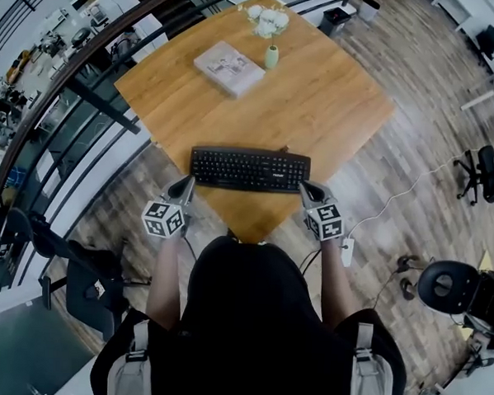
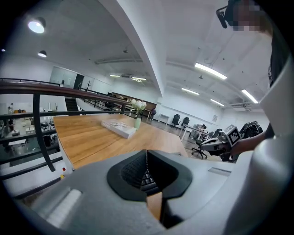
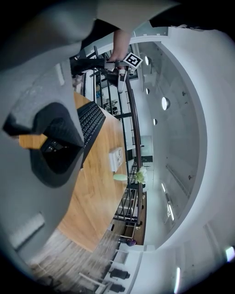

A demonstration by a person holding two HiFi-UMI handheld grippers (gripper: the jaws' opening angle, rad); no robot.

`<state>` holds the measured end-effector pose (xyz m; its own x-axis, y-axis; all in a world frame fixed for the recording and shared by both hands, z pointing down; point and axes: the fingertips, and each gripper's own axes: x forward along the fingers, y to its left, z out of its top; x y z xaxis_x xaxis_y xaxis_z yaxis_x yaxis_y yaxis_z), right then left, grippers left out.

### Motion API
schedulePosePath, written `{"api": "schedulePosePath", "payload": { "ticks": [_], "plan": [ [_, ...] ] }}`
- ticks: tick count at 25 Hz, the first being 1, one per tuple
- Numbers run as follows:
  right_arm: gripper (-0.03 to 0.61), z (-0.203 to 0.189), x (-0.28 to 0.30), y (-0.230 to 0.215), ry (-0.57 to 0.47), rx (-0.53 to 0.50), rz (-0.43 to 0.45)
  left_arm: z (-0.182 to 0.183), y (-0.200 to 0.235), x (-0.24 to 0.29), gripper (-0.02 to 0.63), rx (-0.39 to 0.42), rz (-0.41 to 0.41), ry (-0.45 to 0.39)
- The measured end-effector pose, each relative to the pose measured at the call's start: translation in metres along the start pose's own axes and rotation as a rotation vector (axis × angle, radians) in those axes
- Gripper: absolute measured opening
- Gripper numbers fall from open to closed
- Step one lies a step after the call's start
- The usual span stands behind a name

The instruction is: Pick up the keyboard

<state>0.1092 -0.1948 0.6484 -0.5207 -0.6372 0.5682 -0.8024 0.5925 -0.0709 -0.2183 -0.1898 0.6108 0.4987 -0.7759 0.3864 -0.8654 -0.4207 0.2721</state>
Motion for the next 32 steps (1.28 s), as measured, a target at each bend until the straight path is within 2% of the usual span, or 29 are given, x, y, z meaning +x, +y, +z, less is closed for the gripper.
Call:
{"api": "schedulePosePath", "payload": {
  "ticks": [8, 17, 22, 32],
  "plan": [
    [0.003, 0.002, 0.014, -0.016, 0.022, 0.037, -0.045, 0.007, 0.018, 0.034, 0.015, 0.0, -0.045, 0.025],
    [0.005, -0.01, 0.039, -0.025, 0.071, 0.072, -0.067, -0.005, 0.041, 0.059, 0.015, -0.018, -0.072, 0.077],
    [0.005, -0.009, 0.054, -0.028, 0.084, 0.078, -0.072, -0.019, 0.051, 0.068, 0.015, -0.058, -0.097, 0.095],
    [0.005, -0.028, 0.077, -0.033, 0.106, 0.107, -0.015, -0.04, 0.076, 0.082, 0.017, -0.082, -0.078, 0.177]
  ]
}}
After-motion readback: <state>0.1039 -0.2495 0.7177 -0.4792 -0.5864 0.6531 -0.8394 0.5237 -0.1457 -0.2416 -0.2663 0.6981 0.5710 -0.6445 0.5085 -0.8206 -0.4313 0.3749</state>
